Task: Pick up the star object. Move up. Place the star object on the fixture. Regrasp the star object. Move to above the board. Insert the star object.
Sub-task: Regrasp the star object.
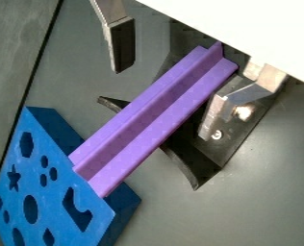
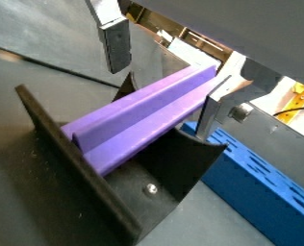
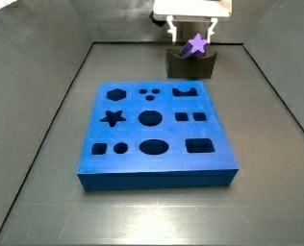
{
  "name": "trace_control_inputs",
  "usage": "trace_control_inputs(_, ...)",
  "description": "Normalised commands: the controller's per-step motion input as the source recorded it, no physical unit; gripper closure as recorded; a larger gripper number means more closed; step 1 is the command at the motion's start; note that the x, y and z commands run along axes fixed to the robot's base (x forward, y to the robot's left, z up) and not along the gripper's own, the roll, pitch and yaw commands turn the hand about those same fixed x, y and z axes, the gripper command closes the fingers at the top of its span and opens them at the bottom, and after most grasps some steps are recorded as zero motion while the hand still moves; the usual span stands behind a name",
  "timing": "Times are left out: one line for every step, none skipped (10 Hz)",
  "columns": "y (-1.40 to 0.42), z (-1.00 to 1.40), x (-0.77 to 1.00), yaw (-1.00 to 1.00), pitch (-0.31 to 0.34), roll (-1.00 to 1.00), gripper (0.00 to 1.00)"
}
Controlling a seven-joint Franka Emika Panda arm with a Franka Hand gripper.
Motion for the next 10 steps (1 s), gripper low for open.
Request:
trace_control_inputs(0.00, 1.00, 0.00, 0.04, 0.042, 0.10, 0.00)
trace_control_inputs(0.00, 1.00, -0.03, 0.03, 0.057, 0.10, 0.00)
trace_control_inputs(0.00, 1.00, -0.03, 0.02, 0.070, 0.09, 0.00)
trace_control_inputs(0.00, 1.00, -0.04, 0.00, 0.087, 0.07, 0.00)
trace_control_inputs(0.00, 0.89, -0.04, -0.01, 0.094, 0.06, 0.00)
trace_control_inputs(0.00, 0.71, -0.03, -0.02, 0.096, 0.05, 0.00)
trace_control_inputs(0.01, 0.53, -0.02, -0.03, 0.089, 0.04, 0.00)
trace_control_inputs(0.01, 0.35, -0.02, -0.04, 0.086, 0.04, 0.00)
trace_control_inputs(-1.00, 0.55, 0.02, 0.02, 0.066, 1.00, 0.00)
trace_control_inputs(-1.00, 0.49, 0.02, 0.02, 0.065, 1.00, 0.00)
